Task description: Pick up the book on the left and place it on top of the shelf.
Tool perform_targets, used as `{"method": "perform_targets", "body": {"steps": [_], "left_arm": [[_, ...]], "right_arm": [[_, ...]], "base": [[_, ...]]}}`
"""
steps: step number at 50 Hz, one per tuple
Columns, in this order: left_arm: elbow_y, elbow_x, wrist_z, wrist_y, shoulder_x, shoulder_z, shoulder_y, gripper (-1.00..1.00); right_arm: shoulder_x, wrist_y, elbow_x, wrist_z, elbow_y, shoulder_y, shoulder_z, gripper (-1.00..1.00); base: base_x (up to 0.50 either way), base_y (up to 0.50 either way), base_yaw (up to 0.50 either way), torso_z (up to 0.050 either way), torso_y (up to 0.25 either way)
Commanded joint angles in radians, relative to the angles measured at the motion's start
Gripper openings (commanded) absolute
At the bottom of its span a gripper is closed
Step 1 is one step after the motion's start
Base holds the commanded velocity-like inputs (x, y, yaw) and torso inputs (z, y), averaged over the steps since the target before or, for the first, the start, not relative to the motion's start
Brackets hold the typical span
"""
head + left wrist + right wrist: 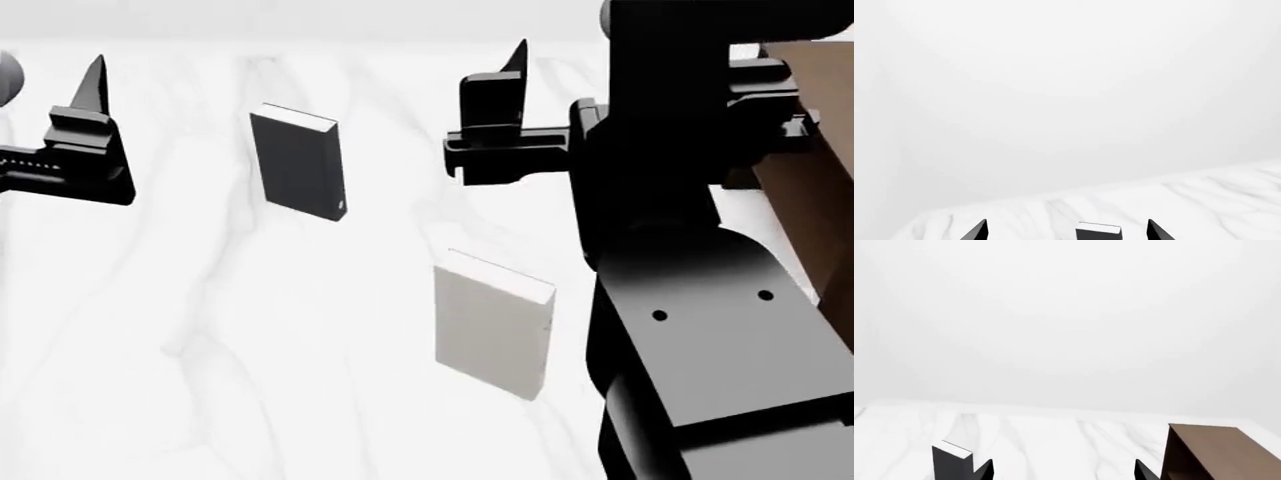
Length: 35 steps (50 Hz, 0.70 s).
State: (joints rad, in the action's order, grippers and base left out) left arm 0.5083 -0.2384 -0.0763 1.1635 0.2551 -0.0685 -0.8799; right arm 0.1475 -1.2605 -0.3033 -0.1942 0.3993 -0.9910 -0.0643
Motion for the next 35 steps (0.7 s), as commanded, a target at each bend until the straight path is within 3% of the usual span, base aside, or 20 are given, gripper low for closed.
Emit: {"method": "perform_targets", "body": {"steps": [1, 35], "left_arm": [[-0.003, -0.003, -0.003, 0.008, 0.008, -0.004, -0.016, 1.00], [-0.003, -0.018, -0.008, 0.001, 0.017, -0.011, -0.007, 1.00]], "right_arm": [[0.007, 0.005, -0.009, 0.003, -0.016, -0.003, -0.013, 1.00], [0.022, 0.032, -0.025, -0.004, -0.023, 0.020, -0.041, 1.00]], "base": [[0.50, 0.00, 0.00, 0.000, 0.000], [0.50, 0.00, 0.00, 0.000, 0.002]]}}
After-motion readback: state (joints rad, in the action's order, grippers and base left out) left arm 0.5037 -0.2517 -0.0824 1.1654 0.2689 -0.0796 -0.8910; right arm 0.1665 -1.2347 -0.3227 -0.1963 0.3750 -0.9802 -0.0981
